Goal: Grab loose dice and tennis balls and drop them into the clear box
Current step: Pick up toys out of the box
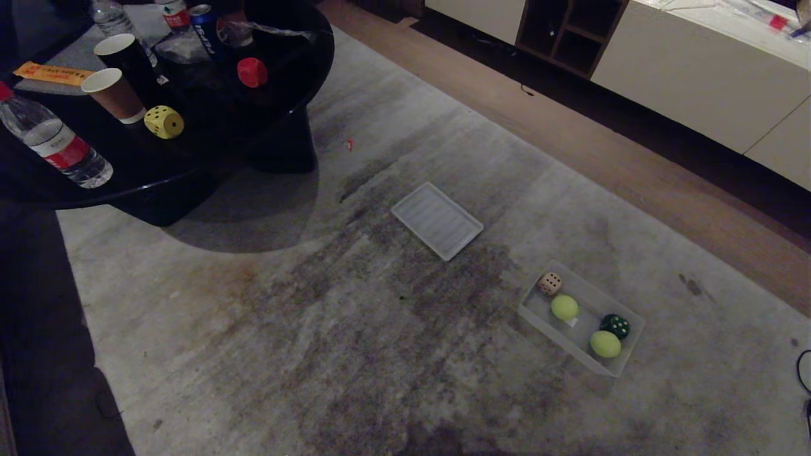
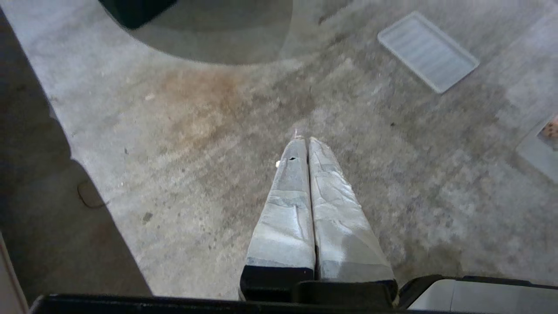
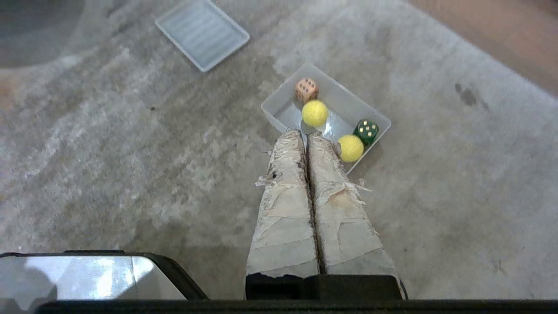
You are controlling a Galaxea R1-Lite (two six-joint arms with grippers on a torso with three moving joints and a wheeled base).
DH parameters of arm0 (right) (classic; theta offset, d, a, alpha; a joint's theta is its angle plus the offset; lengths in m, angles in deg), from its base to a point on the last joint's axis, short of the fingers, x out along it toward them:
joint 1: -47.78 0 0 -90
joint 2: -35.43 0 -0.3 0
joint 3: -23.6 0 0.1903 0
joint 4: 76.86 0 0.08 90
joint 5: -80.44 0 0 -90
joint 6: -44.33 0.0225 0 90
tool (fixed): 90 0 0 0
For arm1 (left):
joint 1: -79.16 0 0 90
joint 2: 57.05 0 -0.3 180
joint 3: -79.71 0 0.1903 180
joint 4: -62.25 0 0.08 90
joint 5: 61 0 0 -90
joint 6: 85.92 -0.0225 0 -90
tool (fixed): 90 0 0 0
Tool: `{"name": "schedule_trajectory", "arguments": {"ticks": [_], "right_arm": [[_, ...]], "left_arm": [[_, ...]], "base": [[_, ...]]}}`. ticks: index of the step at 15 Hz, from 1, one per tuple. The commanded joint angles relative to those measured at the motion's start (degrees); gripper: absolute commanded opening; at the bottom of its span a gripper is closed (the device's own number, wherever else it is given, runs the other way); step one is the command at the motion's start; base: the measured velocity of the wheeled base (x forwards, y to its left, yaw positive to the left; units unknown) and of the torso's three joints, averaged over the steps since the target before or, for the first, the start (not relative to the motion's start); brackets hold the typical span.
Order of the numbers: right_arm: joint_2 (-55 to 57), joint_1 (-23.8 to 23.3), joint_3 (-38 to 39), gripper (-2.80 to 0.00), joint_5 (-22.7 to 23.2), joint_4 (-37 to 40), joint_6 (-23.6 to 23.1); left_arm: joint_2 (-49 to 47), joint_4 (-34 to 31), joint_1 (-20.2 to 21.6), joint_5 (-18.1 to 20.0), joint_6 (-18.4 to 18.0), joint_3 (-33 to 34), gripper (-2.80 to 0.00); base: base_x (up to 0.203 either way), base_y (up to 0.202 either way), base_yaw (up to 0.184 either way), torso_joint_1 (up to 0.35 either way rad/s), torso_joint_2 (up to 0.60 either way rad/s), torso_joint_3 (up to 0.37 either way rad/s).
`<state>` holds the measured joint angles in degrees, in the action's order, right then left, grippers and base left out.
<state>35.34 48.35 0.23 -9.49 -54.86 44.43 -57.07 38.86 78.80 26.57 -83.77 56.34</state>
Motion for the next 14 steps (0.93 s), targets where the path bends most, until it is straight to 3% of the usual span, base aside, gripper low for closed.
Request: {"name": "schedule_trajectory", "arguments": {"ticks": [1,14], "right_arm": [[0.10,-0.05,0.53,-2.80,0.01,-0.04,-0.01],[0.10,-0.05,0.61,-2.80,0.01,-0.13,0.08]], "left_arm": [[-0.06,0.02,0.00,-0.12,0.31,0.09,-2.80],[-0.06,0.02,0.00,-0.21,0.75,0.09,-2.80]], "base": [[0.000,0.000,0.000,0.002,0.00,0.199],[0.000,0.000,0.000,0.002,0.00,0.204]]}}
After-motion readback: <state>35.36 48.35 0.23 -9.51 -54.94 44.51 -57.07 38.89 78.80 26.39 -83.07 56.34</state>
